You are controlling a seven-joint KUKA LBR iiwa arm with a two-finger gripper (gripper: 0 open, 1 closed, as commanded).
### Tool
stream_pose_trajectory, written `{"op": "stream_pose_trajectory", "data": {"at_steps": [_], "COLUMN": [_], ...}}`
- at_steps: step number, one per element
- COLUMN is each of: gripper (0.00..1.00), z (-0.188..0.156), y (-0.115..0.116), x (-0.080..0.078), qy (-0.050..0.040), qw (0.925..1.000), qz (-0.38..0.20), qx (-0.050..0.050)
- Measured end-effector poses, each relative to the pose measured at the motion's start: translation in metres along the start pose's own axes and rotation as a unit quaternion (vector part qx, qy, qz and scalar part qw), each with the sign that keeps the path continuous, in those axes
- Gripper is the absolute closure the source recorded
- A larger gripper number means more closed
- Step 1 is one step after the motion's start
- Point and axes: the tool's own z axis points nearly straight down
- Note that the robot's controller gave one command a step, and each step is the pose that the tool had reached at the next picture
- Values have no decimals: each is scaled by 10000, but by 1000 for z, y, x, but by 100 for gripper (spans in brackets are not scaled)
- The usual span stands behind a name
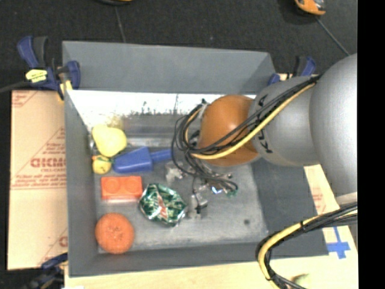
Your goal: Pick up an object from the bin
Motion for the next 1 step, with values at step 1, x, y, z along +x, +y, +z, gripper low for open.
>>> {"op": "stream_pose_trajectory", "data": {"at_steps": [1], "gripper": [0], "z": [-29], "y": [-14], "x": [3], "qy": [-16], "qw": [10000], "qz": [-46], "qx": [14]}}
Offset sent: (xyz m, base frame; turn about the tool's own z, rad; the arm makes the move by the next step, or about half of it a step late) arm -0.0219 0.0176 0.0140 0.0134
